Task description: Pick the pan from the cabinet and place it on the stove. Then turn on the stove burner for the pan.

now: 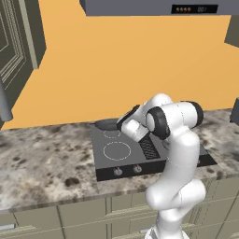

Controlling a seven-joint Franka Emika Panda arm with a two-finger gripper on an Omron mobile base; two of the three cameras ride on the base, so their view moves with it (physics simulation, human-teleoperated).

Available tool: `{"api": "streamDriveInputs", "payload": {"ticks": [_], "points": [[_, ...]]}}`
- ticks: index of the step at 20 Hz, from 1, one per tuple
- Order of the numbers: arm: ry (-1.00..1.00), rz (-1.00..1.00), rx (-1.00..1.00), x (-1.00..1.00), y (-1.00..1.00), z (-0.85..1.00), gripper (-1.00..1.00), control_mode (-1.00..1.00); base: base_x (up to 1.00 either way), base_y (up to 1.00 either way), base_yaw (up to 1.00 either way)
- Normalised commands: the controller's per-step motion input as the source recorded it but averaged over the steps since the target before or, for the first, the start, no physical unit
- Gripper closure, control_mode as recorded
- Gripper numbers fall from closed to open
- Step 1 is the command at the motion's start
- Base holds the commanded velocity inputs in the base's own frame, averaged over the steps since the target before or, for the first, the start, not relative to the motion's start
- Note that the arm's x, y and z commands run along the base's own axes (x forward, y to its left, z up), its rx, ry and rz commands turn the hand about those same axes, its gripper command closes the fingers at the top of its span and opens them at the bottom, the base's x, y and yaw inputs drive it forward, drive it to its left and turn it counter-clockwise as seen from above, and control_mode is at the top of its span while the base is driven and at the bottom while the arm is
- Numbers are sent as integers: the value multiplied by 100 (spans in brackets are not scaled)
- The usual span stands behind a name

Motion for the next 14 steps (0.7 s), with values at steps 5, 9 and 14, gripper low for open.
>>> {"api": "streamDriveInputs", "payload": {"ticks": [5, 9, 14], "points": [[-4, -9, -13, 19, 18, -46, 100, -100, 0, 0, 0], [-2, -7, -17, 24, 12, -49, 100, -100, 0, 0, 0], [-10, -5, -16, 14, 18, -53, 100, -100, 0, 0, 0]]}}
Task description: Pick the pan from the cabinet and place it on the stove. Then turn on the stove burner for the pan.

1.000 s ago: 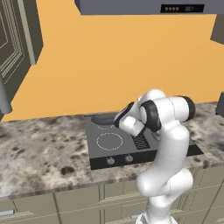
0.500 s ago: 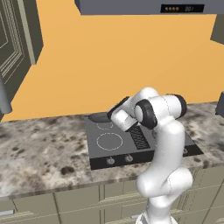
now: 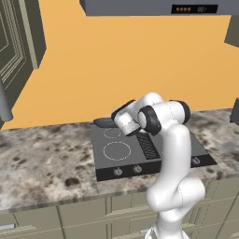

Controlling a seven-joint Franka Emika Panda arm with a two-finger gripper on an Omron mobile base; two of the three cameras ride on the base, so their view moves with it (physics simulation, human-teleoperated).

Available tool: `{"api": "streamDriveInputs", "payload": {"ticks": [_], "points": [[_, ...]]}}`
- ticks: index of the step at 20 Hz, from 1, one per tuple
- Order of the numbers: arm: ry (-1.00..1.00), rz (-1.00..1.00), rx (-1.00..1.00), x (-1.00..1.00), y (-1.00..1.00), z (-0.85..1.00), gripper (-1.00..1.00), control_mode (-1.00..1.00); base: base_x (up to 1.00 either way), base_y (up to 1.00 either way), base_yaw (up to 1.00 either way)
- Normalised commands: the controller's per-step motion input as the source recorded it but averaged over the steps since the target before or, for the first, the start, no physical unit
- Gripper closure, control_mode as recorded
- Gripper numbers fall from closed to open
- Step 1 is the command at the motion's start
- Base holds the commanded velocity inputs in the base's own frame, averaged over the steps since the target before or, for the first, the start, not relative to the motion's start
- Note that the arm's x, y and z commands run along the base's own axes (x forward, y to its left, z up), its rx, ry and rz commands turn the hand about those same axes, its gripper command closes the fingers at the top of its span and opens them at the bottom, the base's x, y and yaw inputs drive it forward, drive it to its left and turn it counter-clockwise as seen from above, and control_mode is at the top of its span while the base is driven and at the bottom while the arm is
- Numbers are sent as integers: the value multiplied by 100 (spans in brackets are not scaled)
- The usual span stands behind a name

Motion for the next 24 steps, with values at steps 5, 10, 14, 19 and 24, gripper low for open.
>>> {"api": "streamDriveInputs", "payload": {"ticks": [5, 10, 14, 19, 24], "points": [[-13, -1, -13, -5, 15, -24, 100, -100, 0, 0, 0], [-9, 0, -6, -4, 0, -15, 100, -100, 0, 0, 0], [-13, 0, -9, -12, 4, -37, 100, -100, 0, 0, 0], [-14, 0, -3, -29, 1, -21, 100, -100, 0, 0, 0], [-17, 0, 0, -28, 0, -22, 100, -100, 0, 0, 0]]}}
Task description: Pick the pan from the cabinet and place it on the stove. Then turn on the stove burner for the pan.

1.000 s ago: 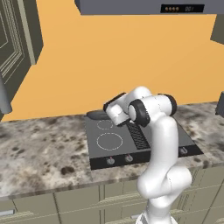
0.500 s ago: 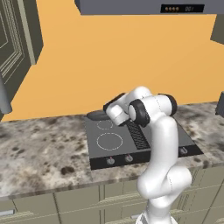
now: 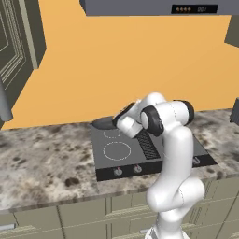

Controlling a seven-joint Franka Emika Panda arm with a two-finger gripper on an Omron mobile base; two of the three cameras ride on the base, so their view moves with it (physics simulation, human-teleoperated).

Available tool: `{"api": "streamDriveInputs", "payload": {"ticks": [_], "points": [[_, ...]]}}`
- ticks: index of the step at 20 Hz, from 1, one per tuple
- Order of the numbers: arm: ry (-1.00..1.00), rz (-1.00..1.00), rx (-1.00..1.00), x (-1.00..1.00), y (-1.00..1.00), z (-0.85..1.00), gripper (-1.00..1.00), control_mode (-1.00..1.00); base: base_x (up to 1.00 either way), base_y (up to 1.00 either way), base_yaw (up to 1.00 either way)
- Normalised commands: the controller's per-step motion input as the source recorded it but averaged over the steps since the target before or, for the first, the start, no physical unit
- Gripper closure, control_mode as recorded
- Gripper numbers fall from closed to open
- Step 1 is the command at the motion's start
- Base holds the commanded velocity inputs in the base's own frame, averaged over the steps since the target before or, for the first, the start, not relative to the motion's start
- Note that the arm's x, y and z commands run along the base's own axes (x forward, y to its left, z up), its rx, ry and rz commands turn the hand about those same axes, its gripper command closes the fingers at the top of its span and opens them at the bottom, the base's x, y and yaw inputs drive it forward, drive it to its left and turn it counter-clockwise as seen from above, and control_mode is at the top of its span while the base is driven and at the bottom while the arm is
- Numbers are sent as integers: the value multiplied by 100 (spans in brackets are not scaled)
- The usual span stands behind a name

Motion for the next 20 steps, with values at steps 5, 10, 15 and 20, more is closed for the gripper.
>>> {"api": "streamDriveInputs", "payload": {"ticks": [5, 10, 15, 20], "points": [[-15, 0, 0, -5, 0, -36, 100, -100, 0, 0, 0], [-17, 0, 0, -18, -2, -42, 100, -100, 0, 0, 0], [-19, 0, -1, -34, 0, -42, 100, -100, 0, 0, 0], [-17, 0, -3, -22, 0, -39, 100, -100, 0, 0, 0]]}}
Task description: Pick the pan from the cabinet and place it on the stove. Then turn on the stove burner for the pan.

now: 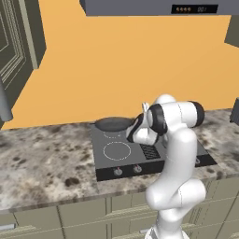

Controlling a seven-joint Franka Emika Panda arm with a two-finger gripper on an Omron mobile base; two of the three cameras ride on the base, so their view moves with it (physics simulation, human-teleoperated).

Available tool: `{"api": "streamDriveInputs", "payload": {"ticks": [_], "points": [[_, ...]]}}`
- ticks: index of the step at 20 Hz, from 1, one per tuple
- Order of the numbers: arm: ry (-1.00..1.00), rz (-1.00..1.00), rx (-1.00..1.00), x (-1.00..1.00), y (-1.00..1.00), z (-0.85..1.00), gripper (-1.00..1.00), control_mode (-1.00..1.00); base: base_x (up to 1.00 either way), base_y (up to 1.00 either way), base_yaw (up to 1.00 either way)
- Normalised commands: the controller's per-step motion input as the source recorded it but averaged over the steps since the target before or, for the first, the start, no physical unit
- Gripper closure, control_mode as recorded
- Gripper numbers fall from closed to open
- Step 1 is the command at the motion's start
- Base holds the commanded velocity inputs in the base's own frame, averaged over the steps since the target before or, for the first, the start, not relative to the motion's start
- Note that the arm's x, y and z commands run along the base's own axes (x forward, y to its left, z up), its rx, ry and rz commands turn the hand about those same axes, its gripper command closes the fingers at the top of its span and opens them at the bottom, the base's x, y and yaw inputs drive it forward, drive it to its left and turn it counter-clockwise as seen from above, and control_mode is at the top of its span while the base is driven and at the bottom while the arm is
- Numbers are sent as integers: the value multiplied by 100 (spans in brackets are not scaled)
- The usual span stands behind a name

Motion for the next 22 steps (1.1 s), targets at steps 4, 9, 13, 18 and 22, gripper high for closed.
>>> {"api": "streamDriveInputs", "payload": {"ticks": [4, 9, 13, 18, 22], "points": [[-16, 0, -3, -25, 0, -43, 100, -100, 0, 0, 0], [-19, 0, -7, -30, 14, -41, 100, -100, 0, 0, 0], [-16, 0, -10, -13, 38, -42, 100, -100, 0, 0, 0], [-16, 0, -7, -1, 45, -43, 100, -100, 0, 0, 0], [-8, 0, -1, 0, 27, -37, 100, -100, 0, 0, 0]]}}
